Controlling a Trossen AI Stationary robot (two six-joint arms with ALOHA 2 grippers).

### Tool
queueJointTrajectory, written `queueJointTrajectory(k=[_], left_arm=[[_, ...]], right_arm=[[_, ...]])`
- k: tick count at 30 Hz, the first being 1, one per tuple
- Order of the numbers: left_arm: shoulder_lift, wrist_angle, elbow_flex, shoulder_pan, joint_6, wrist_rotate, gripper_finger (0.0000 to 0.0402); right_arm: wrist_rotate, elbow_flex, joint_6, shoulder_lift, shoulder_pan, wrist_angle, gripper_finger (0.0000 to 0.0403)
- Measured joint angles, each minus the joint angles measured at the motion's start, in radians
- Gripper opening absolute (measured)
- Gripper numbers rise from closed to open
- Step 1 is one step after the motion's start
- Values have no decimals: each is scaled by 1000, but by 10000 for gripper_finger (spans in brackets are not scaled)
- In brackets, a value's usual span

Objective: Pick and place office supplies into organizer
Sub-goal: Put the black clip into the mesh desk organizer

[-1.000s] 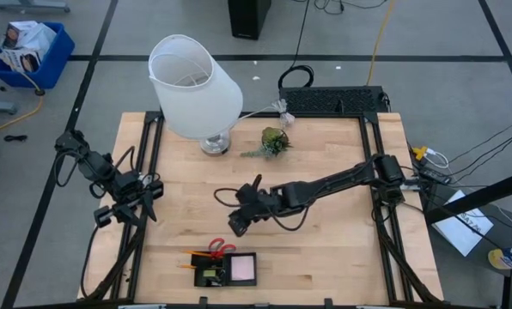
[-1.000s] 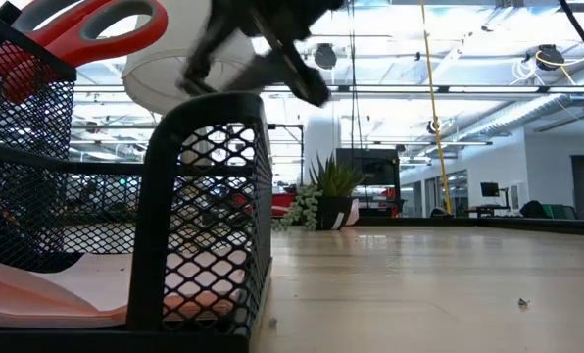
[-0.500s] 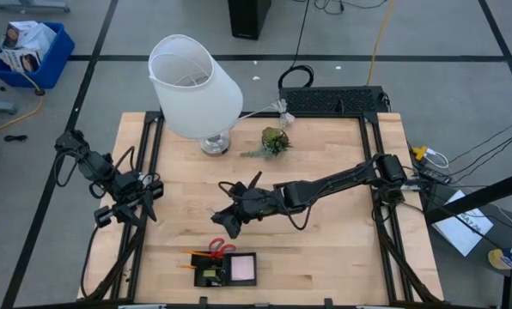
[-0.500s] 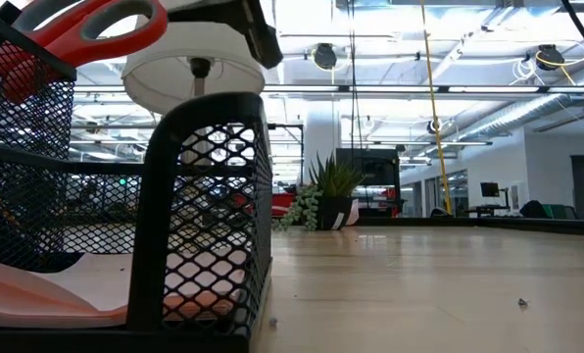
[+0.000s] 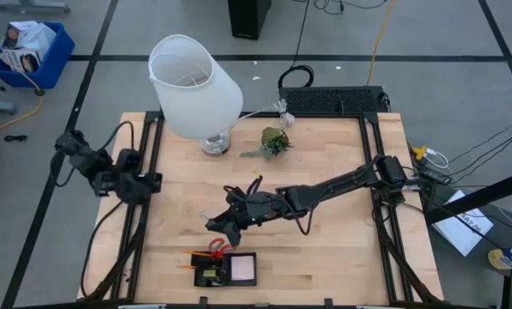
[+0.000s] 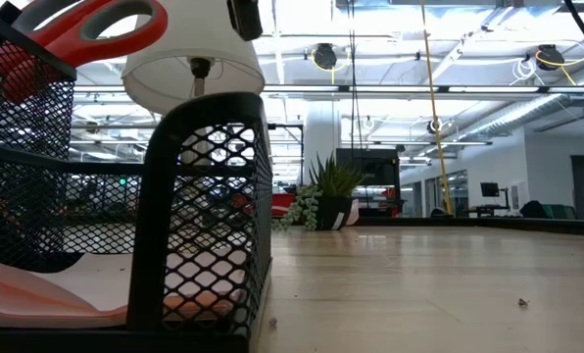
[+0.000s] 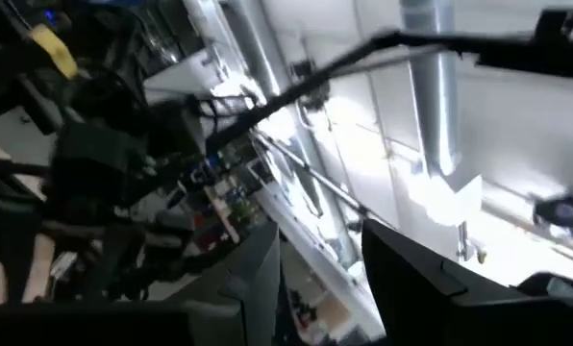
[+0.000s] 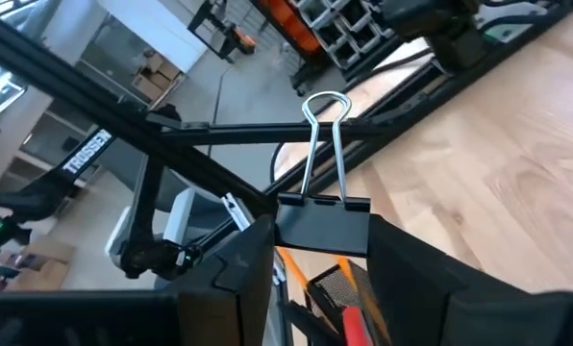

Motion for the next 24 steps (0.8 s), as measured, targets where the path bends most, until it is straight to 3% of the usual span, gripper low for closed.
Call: queueJointTrajectory(k=[5, 10, 17, 24], left_arm=[[0, 40, 0, 0, -114, -102, 152], [0, 13, 0, 0, -164, -52, 152], [0, -36, 0, 0, -78, -16, 152], [0, -68, 0, 0, -37, -12, 152]], right_arm=[[5, 0, -23, 0, 0, 5, 146], [-4, 0, -32, 0, 6, 36, 146], [-79, 1, 66, 0, 91, 80, 146], [-31, 1, 255, 0, 199, 63, 146]])
